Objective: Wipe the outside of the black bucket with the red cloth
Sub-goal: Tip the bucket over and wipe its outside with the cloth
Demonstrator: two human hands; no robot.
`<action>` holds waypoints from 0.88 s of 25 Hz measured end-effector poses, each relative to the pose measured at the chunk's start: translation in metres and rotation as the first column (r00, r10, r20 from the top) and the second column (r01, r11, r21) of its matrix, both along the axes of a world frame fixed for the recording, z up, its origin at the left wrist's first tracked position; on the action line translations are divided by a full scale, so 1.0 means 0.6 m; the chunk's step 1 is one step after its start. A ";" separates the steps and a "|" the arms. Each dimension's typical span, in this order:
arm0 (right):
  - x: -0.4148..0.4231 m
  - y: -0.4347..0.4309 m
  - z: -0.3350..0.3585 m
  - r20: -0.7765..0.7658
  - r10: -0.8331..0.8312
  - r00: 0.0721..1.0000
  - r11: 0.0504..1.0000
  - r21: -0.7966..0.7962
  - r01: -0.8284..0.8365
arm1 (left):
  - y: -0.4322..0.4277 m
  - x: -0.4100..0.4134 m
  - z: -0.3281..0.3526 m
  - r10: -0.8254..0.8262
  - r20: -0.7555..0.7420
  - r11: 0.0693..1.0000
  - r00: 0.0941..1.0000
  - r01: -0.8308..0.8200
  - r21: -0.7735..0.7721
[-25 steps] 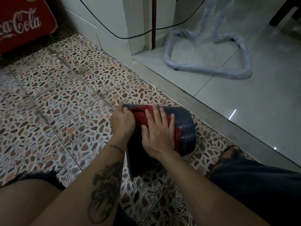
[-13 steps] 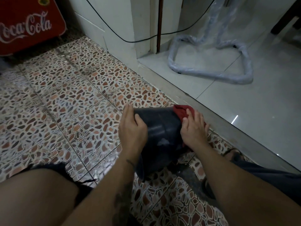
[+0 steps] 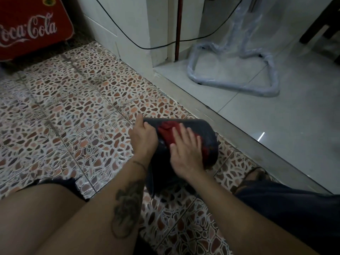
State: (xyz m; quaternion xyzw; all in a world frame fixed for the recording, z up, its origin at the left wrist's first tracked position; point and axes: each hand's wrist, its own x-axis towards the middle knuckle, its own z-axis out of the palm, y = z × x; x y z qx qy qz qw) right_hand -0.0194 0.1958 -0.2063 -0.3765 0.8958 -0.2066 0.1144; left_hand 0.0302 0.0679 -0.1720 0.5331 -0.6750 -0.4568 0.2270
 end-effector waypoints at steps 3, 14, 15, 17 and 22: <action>0.024 0.010 0.007 -0.052 0.205 0.977 0.976 -0.069 -0.208 | -0.039 -0.024 0.009 0.004 0.060 0.994 0.998 -0.011 0.111; -0.136 0.038 -0.054 -0.018 -0.343 0.939 0.928 0.147 0.342 | -0.078 -0.065 -0.015 0.014 0.050 0.997 0.999 -0.018 0.081; -0.127 0.012 -0.045 -0.011 -0.358 0.934 0.925 0.136 0.356 | -0.082 -0.070 -0.015 0.010 0.066 0.997 0.998 -0.016 0.080; -0.086 -0.038 -0.029 -0.064 -0.245 0.967 0.965 0.077 0.250 | -0.089 -0.076 -0.017 0.004 0.098 0.997 0.995 -0.011 0.077; -0.057 -0.069 -0.012 -0.145 -0.007 0.989 1.000 0.025 0.011 | -0.115 -0.084 -0.024 -0.038 0.073 0.989 0.997 0.027 0.143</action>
